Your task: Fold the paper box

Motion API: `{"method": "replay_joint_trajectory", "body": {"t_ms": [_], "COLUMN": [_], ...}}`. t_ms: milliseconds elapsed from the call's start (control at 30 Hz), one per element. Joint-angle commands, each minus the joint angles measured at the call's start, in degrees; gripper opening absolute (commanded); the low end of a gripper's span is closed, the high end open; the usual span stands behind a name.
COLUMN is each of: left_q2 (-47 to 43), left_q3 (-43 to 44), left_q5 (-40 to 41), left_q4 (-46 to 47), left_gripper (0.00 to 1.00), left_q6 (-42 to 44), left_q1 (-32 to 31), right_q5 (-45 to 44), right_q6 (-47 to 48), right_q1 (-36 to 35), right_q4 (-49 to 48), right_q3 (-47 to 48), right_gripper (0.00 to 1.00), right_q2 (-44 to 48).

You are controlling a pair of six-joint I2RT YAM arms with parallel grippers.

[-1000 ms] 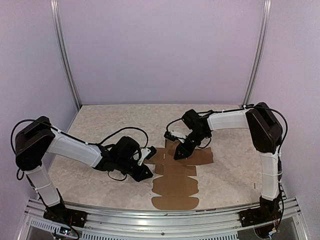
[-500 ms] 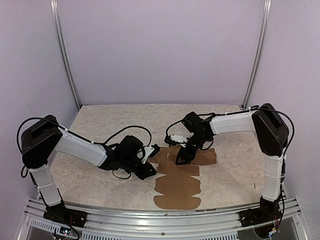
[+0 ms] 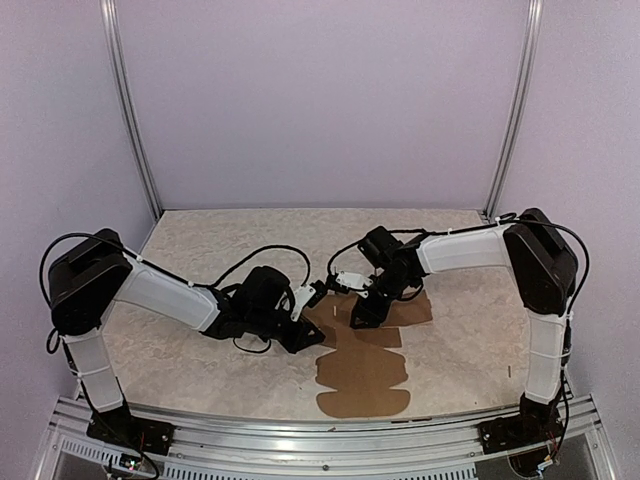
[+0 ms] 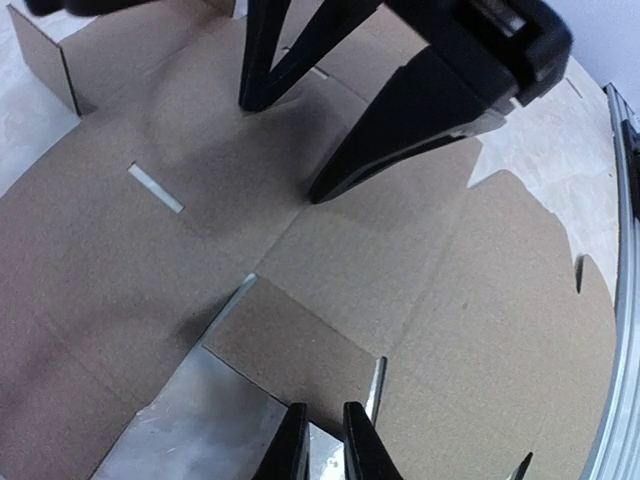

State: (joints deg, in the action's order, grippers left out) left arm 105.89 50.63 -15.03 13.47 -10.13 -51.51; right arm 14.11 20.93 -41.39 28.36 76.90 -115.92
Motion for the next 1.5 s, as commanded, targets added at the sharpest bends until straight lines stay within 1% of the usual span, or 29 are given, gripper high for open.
{"method": "replay_joint_trajectory", "body": {"t_ms": [0,133,367,467,533,633,733,833,900,1000,1167,1267,1467], "left_q2": [-1.69,-0.74,2.94,2.09,-1.69,-7.15,-10.55,-9.92,-8.53,-5.86,-2.26,-0.89,2.57], "left_q3": [-1.67,-1.53,1.78,1.26,-1.28,-5.54,-8.79,-9.93,-9.56,-8.01,-5.09,-4.06,-0.9], "left_q5": [-6.62,-11.29,-12.08,-8.81,-5.25,-0.73,2.65,4.01,3.72,3.21,2.71,3.0,2.78], "left_q4": [6.07,7.23,6.84,5.65,5.7,4.72,2.57,0.79,0.37,0.39,0.09,-0.69,-2.81], "left_gripper": [0.15,0.2,0.24,0.24,0.28,0.31,0.31,0.29,0.25,0.21,0.17,0.16,0.15], "left_q6": [0.4,-0.27,0.35,0.88,0.9,1.14,1.07,-0.53,-1.46,-2.51,-3.09,-2.82,-1.62], "left_q1": [-0.55,-0.74,-1.55,-2.13,-2.32,-2.33,-1.99,-0.96,-0.49,-0.31,-0.09,0.12,0.28], "right_q5": [-2.15,-2.18,-1.13,-0.36,0.27,-0.05,0.22,2.47,3.79,2.73,0.79,0.31,-0.07], "right_q6": [-0.95,-1.34,-1.85,-1.92,-1.98,-1.87,-0.86,2.2,5.4,10.81,17.91,19.34,19.97], "right_q1": [-0.63,-0.63,-0.63,-0.63,-0.61,-0.63,-0.61,-0.61,-0.63,-0.58,-0.63,-0.79,-2.19], "right_q4": [3.14,2.93,3.03,3.82,4.71,6.39,7.84,9.06,9.26,7.94,-0.23,-3.82,-5.94], "right_q3": [-3.04,-2.99,-3.27,-2.89,-1.81,0.53,2.66,3.27,1.97,-2.27,-14.88,-18.11,-20.54], "right_gripper": [0.54,0.54,0.54,0.54,0.54,0.55,0.57,0.6,0.63,0.66,0.71,0.72,0.72], "right_q2": [-3.74,-4.16,-4.97,-4.06,-2.38,1.47,5.87,9.26,11.45,14.2,19.51,20.59,18.69]}}
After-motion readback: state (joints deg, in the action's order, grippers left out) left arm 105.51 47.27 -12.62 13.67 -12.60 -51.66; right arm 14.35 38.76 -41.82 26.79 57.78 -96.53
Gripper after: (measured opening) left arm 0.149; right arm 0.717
